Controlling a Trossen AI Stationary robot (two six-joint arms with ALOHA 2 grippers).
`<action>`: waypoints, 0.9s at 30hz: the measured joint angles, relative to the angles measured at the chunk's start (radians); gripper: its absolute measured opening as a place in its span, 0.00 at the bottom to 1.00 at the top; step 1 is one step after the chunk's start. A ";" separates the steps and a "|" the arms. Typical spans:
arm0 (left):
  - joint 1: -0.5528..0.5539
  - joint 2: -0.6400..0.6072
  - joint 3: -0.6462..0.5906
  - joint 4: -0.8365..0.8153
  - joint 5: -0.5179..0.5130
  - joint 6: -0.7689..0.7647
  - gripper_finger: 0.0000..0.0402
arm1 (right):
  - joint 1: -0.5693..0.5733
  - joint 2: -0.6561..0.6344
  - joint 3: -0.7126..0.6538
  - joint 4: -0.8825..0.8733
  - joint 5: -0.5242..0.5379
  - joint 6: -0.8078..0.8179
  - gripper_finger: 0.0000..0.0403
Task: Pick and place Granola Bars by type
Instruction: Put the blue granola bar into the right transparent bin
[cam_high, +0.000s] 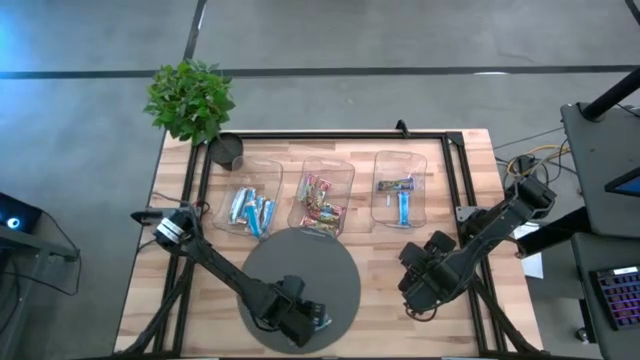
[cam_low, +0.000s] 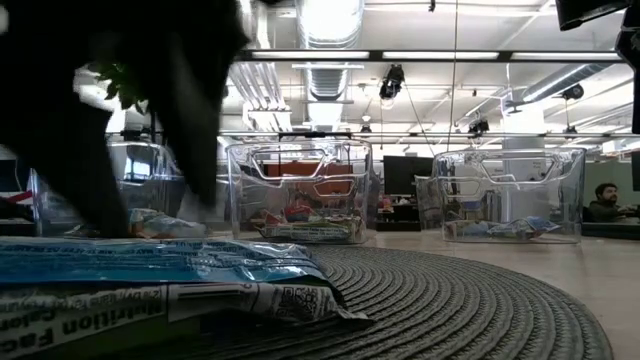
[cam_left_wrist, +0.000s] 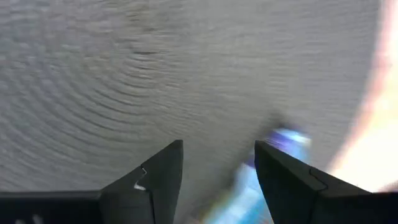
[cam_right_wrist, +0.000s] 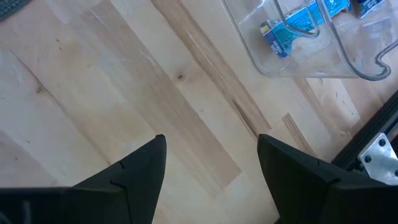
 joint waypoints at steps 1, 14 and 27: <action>0.003 0.010 -0.002 -0.010 0.019 0.003 0.45 | 0.000 0.000 0.000 0.000 0.000 0.000 0.60; -0.034 0.032 0.101 0.074 -0.132 0.360 0.45 | 0.000 0.000 0.000 0.003 -0.008 0.008 0.60; -0.053 0.095 0.153 0.065 0.007 0.744 0.45 | 0.000 0.000 -0.002 0.007 -0.048 0.023 0.60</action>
